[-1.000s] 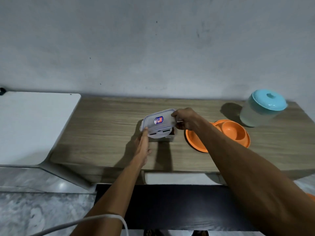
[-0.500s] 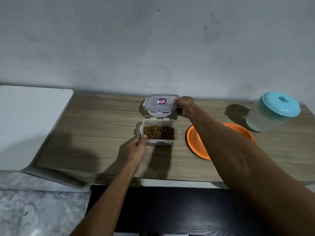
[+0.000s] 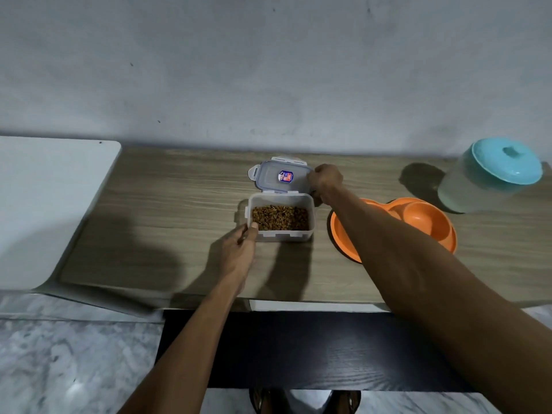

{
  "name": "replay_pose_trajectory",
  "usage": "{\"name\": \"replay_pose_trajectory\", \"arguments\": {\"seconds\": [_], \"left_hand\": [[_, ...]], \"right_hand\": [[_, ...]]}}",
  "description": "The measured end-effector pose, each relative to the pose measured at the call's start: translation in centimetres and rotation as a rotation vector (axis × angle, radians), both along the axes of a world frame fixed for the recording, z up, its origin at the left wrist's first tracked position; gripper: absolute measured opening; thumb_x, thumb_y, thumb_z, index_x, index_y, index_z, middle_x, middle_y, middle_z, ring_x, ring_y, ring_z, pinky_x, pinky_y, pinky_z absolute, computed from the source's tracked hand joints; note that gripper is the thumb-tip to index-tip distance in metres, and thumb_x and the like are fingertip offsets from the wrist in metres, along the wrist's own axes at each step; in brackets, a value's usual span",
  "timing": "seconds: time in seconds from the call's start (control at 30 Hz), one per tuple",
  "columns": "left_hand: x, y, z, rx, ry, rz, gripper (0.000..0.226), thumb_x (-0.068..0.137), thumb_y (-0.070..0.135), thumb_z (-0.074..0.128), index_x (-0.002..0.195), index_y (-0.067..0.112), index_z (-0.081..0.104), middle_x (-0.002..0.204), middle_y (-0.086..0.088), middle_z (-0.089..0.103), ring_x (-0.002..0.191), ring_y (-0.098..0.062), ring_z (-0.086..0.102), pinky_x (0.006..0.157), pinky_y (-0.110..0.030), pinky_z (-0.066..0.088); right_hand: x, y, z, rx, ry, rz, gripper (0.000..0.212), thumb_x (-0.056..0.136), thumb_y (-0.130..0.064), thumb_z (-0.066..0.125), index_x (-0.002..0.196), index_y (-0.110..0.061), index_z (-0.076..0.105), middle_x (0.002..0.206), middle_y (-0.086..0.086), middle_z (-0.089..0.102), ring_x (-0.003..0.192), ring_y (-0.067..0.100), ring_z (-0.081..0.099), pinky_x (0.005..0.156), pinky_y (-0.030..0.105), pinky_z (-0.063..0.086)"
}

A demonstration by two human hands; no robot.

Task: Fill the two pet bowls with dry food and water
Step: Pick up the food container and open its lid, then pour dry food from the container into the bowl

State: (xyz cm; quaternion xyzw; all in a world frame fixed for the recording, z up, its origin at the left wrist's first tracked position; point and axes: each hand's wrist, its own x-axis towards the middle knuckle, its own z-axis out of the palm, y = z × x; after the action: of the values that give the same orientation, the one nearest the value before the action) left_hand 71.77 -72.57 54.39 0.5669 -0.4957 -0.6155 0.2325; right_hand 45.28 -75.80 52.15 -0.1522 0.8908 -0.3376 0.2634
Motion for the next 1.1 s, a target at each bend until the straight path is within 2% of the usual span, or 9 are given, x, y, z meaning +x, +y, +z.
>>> {"name": "replay_pose_trajectory", "arguments": {"seconds": [0.13, 0.23, 0.3, 0.4, 0.53, 0.67, 0.83, 0.97, 1.1], "left_hand": [[0.2, 0.2, 0.8, -0.002, -0.025, -0.014, 0.039, 0.094, 0.041, 0.059, 0.128, 0.022, 0.063, 0.112, -0.005, 0.067, 0.104, -0.023, 0.062, 0.097, -0.047, 0.053], [0.3, 0.4, 1.4, 0.001, -0.039, -0.032, 0.045, 0.094, 0.044, 0.059, 0.133, 0.021, 0.060, 0.121, -0.006, 0.064, 0.105, -0.023, 0.062, 0.098, -0.048, 0.052], [0.4, 0.6, 1.8, 0.009, -0.056, -0.043, 0.045, 0.094, 0.044, 0.058, 0.133, 0.021, 0.060, 0.114, -0.003, 0.065, 0.090, -0.016, 0.061, 0.094, -0.047, 0.054], [0.4, 0.7, 1.9, 0.023, -0.059, -0.049, 0.042, 0.096, 0.041, 0.056, 0.132, 0.019, 0.060, 0.090, 0.005, 0.062, 0.075, -0.008, 0.054, 0.092, -0.044, 0.055], [0.5, 0.6, 1.7, 0.034, -0.089, -0.040, 0.040, 0.098, 0.041, 0.053, 0.124, 0.012, 0.064, 0.076, 0.006, 0.054, 0.069, -0.009, 0.053, 0.089, -0.044, 0.055], [0.3, 0.8, 2.1, 0.059, -0.045, -0.027, 0.044, 0.098, 0.051, 0.046, 0.116, 0.013, 0.060, 0.095, -0.007, 0.059, 0.085, -0.020, 0.060, 0.091, -0.045, 0.055], [-1.2, 1.9, 2.3, -0.025, -0.160, -0.065, 0.058, 0.095, 0.067, 0.029, 0.083, 0.018, 0.056, 0.098, -0.012, 0.065, 0.084, -0.026, 0.063, 0.082, -0.041, 0.055], [-4.6, 5.3, 4.3, -0.162, -0.299, -0.242, 0.052, 0.105, 0.043, 0.028, 0.129, 0.007, 0.057, 0.132, -0.013, 0.058, 0.118, -0.032, 0.054, 0.082, -0.028, 0.031], [-9.0, 8.0, 3.2, -0.317, -0.324, -0.480, 0.045, 0.096, 0.036, 0.053, 0.136, 0.016, 0.053, 0.137, -0.014, 0.055, 0.127, -0.031, 0.050, 0.097, -0.034, 0.040]], "right_hand": [[1.9, 2.3, 1.6, -0.019, 0.062, 0.008, 0.050, 0.079, -0.044, 0.051, 0.106, -0.007, 0.071, 0.115, 0.022, 0.064, 0.097, 0.040, 0.065, 0.085, 0.045, 0.057], [5.3, 5.2, 5.1, -0.015, -0.024, 0.065, 0.053, 0.085, -0.041, 0.058, 0.113, 0.004, 0.065, 0.111, 0.021, 0.067, 0.093, 0.037, 0.067, 0.070, 0.040, 0.058], [6.8, 6.7, 5.8, 0.000, -0.193, 0.112, 0.051, 0.085, -0.034, 0.067, 0.116, 0.005, 0.058, 0.111, 0.020, 0.063, 0.081, 0.035, 0.068, 0.063, 0.044, 0.062], [7.8, 7.8, 5.8, 0.035, -0.252, 0.181, 0.048, 0.085, -0.028, 0.070, 0.114, 0.008, 0.057, 0.106, 0.023, 0.067, 0.068, 0.040, 0.072, 0.059, 0.048, 0.062], [8.2, 8.3, 6.0, -0.050, -0.347, 0.127, 0.040, 0.090, -0.022, 0.063, 0.117, 0.005, 0.057, 0.106, 0.024, 0.067, 0.082, 0.041, 0.071, 0.069, 0.055, 0.062], [8.3, 9.3, 7.1, -0.134, -0.473, 0.103, 0.035, 0.090, -0.013, 0.054, 0.123, -0.002, 0.053, 0.115, 0.023, 0.062, 0.095, 0.045, 0.066, 0.076, 0.052, 0.059], [5.4, 12.7, 9.5, -0.276, -0.472, 0.044, 0.010, 0.091, -0.014, 0.057, 0.100, -0.010, 0.056, 0.104, 0.021, 0.060, 0.092, 0.044, 0.065, 0.080, 0.056, 0.058], [1.9, 16.9, 12.3, -0.347, -0.399, -0.003, 0.010, 0.094, -0.017, 0.059, 0.101, -0.011, 0.055, 0.103, 0.019, 0.063, 0.085, 0.037, 0.065, 0.070, 0.044, 0.059], [-1.2, 20.9, 14.4, -0.353, -0.275, -0.040, 0.012, 0.094, -0.020, 0.061, 0.100, -0.010, 0.057, 0.102, 0.017, 0.064, 0.085, 0.033, 0.066, 0.070, 0.046, 0.060]]}}
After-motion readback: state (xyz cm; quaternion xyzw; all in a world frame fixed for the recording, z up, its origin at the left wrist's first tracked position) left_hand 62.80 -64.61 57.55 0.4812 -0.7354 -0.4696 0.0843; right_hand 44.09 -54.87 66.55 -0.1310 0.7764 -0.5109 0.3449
